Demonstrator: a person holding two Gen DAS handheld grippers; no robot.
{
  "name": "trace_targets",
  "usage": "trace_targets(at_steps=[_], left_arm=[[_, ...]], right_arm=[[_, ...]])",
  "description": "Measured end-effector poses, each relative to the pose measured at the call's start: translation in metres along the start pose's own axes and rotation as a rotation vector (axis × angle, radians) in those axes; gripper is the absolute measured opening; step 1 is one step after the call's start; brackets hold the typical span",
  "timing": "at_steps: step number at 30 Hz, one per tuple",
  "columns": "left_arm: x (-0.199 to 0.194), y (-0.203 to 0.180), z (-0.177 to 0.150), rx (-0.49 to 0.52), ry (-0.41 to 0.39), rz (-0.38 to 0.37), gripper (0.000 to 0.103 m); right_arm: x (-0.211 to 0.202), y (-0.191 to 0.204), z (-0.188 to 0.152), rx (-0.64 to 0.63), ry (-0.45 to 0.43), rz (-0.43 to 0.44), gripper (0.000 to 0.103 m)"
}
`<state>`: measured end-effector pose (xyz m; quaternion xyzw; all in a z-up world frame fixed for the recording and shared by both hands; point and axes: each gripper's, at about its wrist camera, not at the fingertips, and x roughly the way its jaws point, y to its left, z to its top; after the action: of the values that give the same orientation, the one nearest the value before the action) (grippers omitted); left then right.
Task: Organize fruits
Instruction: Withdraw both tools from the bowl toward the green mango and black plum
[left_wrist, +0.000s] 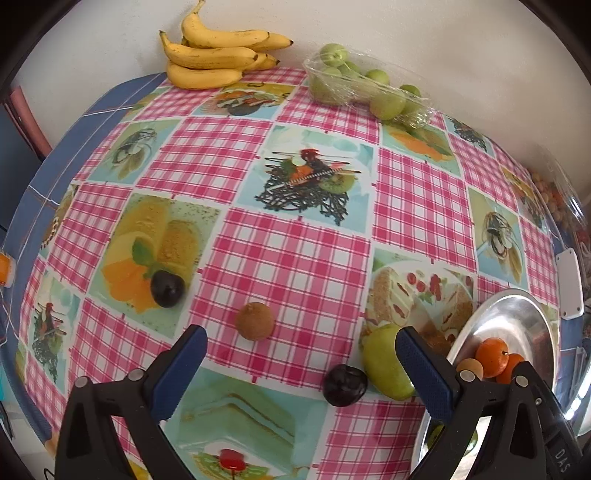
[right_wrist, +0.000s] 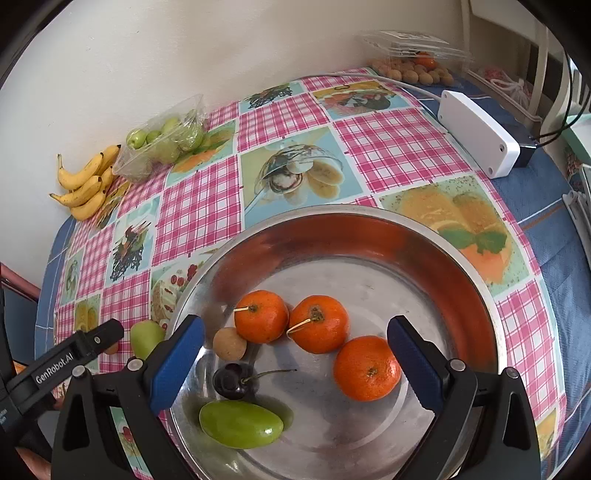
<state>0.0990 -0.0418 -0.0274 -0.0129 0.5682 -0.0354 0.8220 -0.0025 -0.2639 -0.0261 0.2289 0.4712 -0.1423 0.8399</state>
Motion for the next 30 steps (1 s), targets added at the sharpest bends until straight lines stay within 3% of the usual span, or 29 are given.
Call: trace_targets(at_steps=[13, 20, 30], left_arm=[[-0.014, 0.027, 0.012, -0.033, -0.075, -0.06, 0.103], [-0.015, 0.046, 0.017, -0.068, -0.074, -0.101, 0.103], [-0.026, 0.062, 0.026, -0.046, -0.128, -0.073, 0.103]], right_arm=[[0.003, 0.033, -0.004, -0.113, -0.002, 0.016, 0.099], [0.005, 0.051, -0.006, -0.163, -0.003, 0.027, 0.099], [0.012, 0.081, -0.01, -0.23, 0.012, 0.09, 0.099]])
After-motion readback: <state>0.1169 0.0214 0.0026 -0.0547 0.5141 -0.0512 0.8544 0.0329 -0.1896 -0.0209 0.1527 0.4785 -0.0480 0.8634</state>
